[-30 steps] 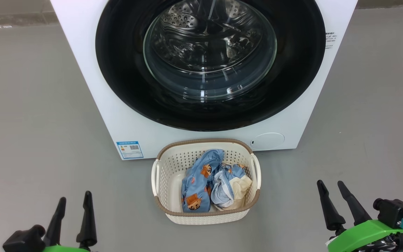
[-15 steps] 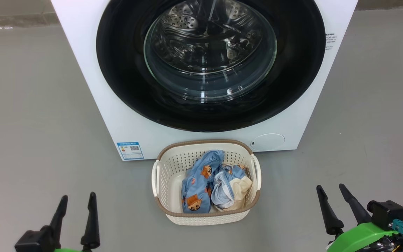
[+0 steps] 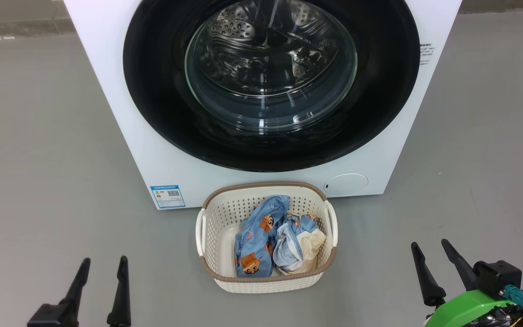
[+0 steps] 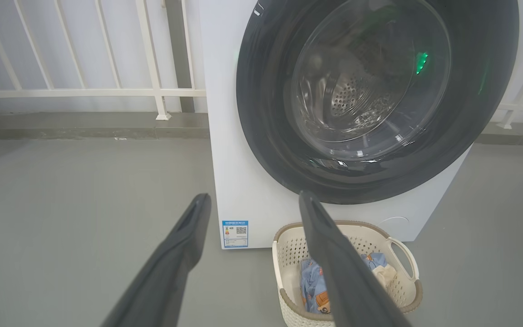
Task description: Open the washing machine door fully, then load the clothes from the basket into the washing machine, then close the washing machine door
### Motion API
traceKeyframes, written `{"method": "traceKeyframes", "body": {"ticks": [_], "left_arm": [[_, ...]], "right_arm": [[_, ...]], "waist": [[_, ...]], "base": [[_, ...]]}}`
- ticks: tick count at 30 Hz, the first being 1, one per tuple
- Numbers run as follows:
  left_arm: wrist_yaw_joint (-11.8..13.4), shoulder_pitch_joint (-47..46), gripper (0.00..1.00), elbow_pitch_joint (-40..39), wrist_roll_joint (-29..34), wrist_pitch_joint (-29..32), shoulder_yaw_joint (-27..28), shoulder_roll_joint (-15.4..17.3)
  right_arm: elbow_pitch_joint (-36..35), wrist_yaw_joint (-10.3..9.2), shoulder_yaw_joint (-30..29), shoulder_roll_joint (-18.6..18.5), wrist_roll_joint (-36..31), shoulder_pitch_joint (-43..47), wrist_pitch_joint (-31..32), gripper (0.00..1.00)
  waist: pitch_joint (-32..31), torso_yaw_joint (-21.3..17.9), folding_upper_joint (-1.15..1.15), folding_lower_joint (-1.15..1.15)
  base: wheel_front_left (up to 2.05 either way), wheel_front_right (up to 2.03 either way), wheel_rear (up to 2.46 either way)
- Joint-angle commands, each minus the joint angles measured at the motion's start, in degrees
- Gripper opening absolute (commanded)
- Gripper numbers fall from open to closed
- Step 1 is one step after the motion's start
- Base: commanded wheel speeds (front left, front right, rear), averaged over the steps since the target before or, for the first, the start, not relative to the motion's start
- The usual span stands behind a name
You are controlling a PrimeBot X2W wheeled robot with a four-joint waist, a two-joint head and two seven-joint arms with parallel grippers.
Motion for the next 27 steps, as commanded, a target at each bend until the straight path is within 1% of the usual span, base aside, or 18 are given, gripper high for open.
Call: {"method": "traceKeyframes", "body": {"ticks": [1,7,13,19,27], "left_arm": [[-0.1,-1.2,1.0,-0.9,0.3,-0.4,2.2,0.9],[0.1,-1.3,1.0,-0.1,2.2,-0.4,3.0,1.0],[0.0,-1.7,1.0,0.2,2.5,-0.4,3.5,0.4],[-0.1,-2.2,1.0,0.3,2.6,-0.4,3.8,0.3],[-0.1,-2.8,1.0,0.7,2.5,-0.4,4.1,0.1]], "right_arm": [[-1.3,0.09,0.9,-0.2,-0.8,-1.2,-0.3,1.0],[-1.4,0.09,0.8,0.0,-0.9,-1.0,-0.3,1.0],[-1.7,0.09,0.5,0.1,-1.0,-1.0,-0.3,1.0],[-1.9,0.09,0.4,0.2,-1.0,-1.2,-0.3,1.0],[-2.1,0.09,0.4,0.5,-1.1,-1.4,-0.3,1.0]], "waist": [[0.0,0.0,0.0,0.0],[-0.1,-0.2,0.0,0.0],[0.3,-0.2,0.0,0.0],[0.8,-0.1,0.0,0.0],[1.6,-0.1,0.0,0.0]], "base": [[0.0,0.0,0.0],[0.07,0.07,-0.13],[0.49,0.49,-0.97],[0.95,0.95,-1.89],[1.22,1.22,-2.44]]}}
